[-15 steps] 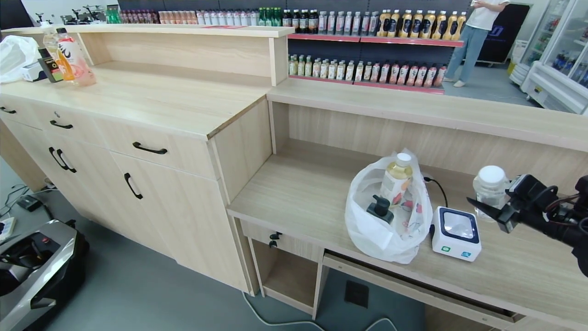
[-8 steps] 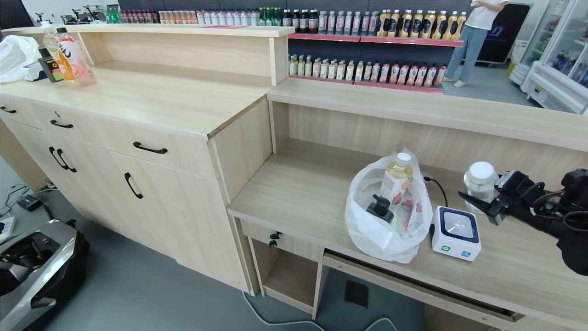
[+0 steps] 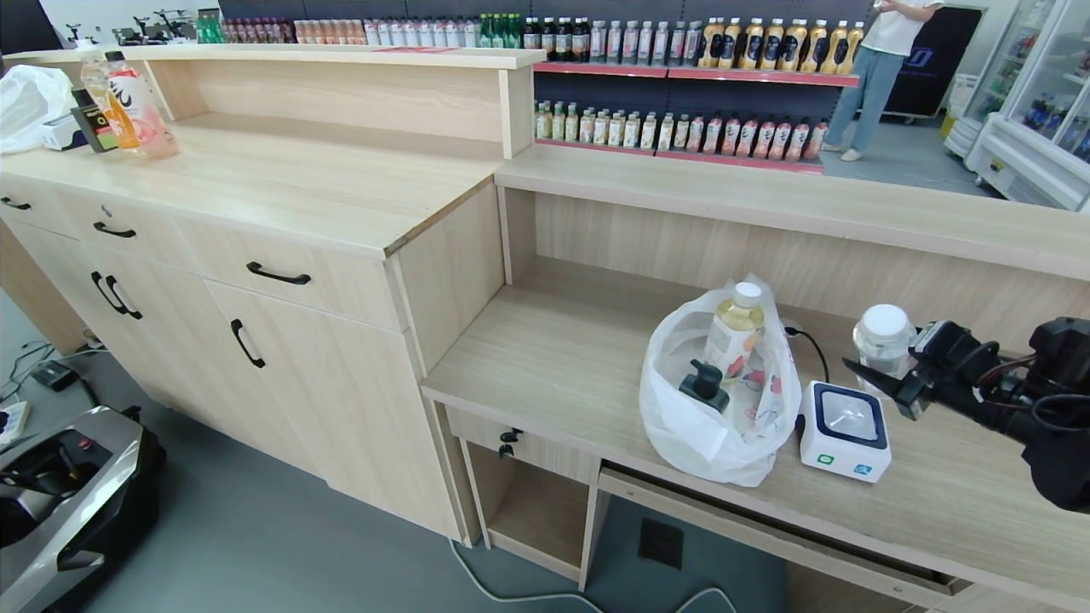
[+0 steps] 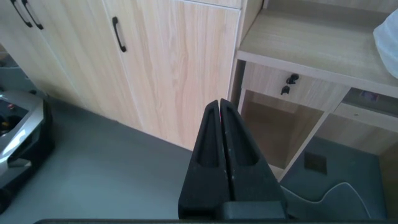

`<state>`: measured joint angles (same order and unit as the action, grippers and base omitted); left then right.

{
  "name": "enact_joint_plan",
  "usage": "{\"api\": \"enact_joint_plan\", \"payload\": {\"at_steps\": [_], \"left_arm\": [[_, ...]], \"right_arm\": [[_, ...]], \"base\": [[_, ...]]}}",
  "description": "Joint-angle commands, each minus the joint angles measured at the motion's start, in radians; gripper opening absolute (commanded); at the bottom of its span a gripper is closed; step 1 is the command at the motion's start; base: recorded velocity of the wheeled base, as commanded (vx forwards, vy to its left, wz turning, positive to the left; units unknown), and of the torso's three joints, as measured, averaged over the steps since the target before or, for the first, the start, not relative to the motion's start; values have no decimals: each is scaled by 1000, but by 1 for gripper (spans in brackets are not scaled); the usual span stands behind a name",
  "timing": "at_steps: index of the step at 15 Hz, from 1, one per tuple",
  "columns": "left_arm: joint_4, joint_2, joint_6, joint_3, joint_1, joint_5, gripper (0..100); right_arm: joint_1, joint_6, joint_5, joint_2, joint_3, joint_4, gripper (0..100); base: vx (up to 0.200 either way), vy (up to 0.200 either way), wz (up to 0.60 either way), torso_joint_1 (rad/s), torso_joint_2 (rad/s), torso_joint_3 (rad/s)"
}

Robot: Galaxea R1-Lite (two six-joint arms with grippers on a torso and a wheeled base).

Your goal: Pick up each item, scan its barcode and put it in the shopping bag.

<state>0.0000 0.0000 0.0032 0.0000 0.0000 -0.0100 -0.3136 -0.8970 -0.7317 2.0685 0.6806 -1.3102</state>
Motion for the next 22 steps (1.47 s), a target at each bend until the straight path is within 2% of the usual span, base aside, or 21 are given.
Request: {"api": "enact_joint_plan", "payload": {"at_steps": [1,19,22], "left_arm": [[0,0,0,0,0,1,0],[0,0,0,0,0,-1,0],[0,0,0,0,0,1,0]], "right_arm": [[2,0,0,4,2,0,0],[25,7,0,58,59,-12,0],[19,61,0,-8,37,0,0]], "base": [[0,0,0,0,0,0],[0,0,0,0,0,0],[0,0,0,0,0,0]]}}
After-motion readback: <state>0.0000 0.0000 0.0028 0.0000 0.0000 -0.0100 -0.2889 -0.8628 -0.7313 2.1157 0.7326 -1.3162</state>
